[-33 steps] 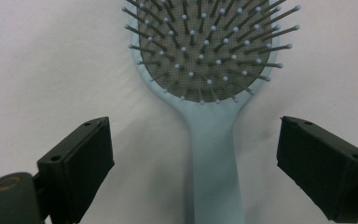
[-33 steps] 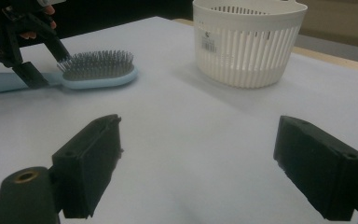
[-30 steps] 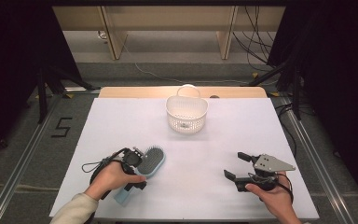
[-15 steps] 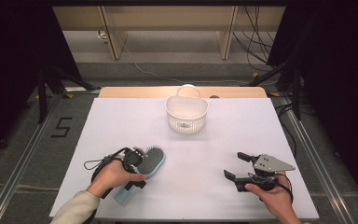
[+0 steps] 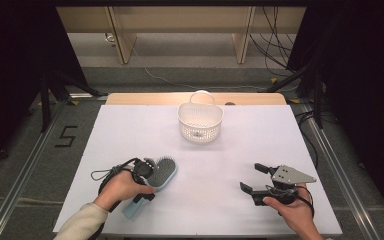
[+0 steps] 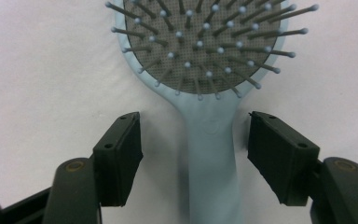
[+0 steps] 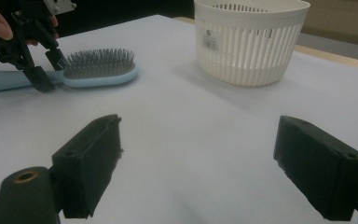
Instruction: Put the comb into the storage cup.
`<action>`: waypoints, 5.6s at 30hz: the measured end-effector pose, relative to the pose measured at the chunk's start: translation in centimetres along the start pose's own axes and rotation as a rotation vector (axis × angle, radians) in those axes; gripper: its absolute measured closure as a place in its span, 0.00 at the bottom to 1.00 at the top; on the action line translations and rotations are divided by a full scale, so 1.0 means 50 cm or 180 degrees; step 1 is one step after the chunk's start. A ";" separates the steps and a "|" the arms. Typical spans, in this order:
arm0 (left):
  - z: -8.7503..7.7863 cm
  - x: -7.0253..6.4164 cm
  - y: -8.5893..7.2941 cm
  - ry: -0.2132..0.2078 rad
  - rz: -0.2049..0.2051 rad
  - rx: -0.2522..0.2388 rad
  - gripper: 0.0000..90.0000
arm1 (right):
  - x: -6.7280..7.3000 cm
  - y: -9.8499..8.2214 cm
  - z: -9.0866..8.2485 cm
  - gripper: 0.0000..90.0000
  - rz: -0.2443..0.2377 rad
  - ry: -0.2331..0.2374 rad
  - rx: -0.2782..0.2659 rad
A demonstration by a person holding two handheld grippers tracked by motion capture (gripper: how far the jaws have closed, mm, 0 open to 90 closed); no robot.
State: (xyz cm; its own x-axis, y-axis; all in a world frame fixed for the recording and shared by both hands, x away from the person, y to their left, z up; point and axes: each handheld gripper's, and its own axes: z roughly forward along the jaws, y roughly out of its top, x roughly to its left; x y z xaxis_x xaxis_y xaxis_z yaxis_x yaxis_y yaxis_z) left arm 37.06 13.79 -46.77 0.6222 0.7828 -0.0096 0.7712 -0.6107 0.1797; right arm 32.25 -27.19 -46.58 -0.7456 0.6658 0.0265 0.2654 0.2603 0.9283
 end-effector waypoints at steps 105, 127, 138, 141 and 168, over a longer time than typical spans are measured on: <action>-0.018 -0.016 0.000 0.0154 -0.0021 -0.0257 0.78 | 0.002 0.001 -0.002 0.17 -0.0017 0.0021 -0.0007; -0.038 -0.014 -0.015 0.0205 -0.0218 -0.0842 0.78 | 0.002 0.001 -0.003 0.17 -0.0012 0.0023 -0.0024; -0.045 -0.015 -0.018 0.0239 -0.0263 -0.1059 0.78 | 0.002 0.001 -0.003 0.17 -0.0010 0.0025 -0.0030; -0.044 -0.013 -0.019 0.0248 -0.0259 -0.1067 0.78 | 0.002 0.001 -0.003 0.17 -0.0005 0.0025 -0.0022; -0.055 -0.011 -0.019 0.0283 -0.0300 -0.1295 0.78 | 0.002 0.001 -0.003 0.17 -0.0005 0.0027 -0.0023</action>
State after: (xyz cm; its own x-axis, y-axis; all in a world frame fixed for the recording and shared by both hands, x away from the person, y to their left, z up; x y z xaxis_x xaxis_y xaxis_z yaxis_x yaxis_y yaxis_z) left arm 35.64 14.26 -44.22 0.5238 0.8510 0.0373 0.6970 -0.4533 0.5556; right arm 32.10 -27.22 -46.49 -0.7511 0.6595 0.0282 0.2599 0.2562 0.9310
